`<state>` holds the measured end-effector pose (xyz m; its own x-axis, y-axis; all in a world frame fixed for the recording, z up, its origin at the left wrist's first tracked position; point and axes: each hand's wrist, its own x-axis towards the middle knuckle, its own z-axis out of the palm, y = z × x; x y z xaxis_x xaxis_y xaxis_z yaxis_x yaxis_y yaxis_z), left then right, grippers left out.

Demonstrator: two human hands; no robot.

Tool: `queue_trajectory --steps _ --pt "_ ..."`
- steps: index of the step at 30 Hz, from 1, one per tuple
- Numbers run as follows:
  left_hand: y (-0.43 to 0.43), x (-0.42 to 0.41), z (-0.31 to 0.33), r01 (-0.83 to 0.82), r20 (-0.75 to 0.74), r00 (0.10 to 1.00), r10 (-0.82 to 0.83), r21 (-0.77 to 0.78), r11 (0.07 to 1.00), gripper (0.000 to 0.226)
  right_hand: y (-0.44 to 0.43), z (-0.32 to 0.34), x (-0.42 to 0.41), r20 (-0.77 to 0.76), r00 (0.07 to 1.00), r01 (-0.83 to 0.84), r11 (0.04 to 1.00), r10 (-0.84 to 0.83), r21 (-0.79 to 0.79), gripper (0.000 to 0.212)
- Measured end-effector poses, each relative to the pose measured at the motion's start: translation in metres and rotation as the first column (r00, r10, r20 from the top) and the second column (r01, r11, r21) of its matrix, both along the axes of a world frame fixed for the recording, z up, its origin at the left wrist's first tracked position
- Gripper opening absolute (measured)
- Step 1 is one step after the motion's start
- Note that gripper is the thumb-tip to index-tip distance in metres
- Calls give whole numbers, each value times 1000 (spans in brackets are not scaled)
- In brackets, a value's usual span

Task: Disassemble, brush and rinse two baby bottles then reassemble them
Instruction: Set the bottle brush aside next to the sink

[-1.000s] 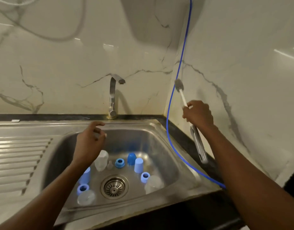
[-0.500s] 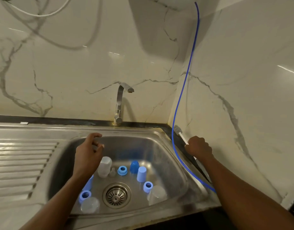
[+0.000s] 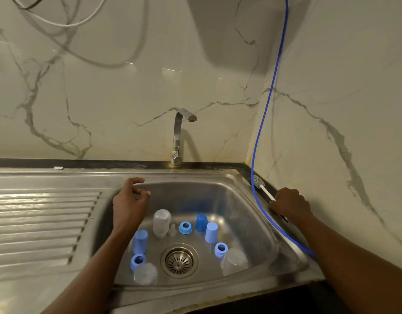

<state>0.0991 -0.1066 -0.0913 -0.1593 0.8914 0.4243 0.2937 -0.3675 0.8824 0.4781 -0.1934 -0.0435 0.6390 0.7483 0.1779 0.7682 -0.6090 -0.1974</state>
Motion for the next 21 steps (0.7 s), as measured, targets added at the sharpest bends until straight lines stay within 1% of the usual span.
queue_trajectory --steps 2,6,8,13,18,21 --pt "2 -4 1 -10 31 999 10 -16 1000 30 -1 0 1 -5 1000 -10 1000 10 2 33" --pt "6 -8 1 -6 41 999 7 -24 1000 31 -3 3 2 -21 999 -46 999 46 1 36" --pt "6 -9 0 -2 34 999 3 -24 1000 31 -3 5 3 -29 997 -65 998 65 20 34" --pt "7 -9 -3 -4 17 1000 5 -19 1000 31 -7 8 0 -29 996 -87 996 87 -11 31" --pt "9 -7 -5 6 -8 1000 -6 -13 1000 33 -10 6 -1 -54 994 -93 996 93 3 40" --pt "8 -6 -5 15 -17 1000 -15 -19 1000 33 -10 9 -2 -60 994 -87 996 88 22 41"
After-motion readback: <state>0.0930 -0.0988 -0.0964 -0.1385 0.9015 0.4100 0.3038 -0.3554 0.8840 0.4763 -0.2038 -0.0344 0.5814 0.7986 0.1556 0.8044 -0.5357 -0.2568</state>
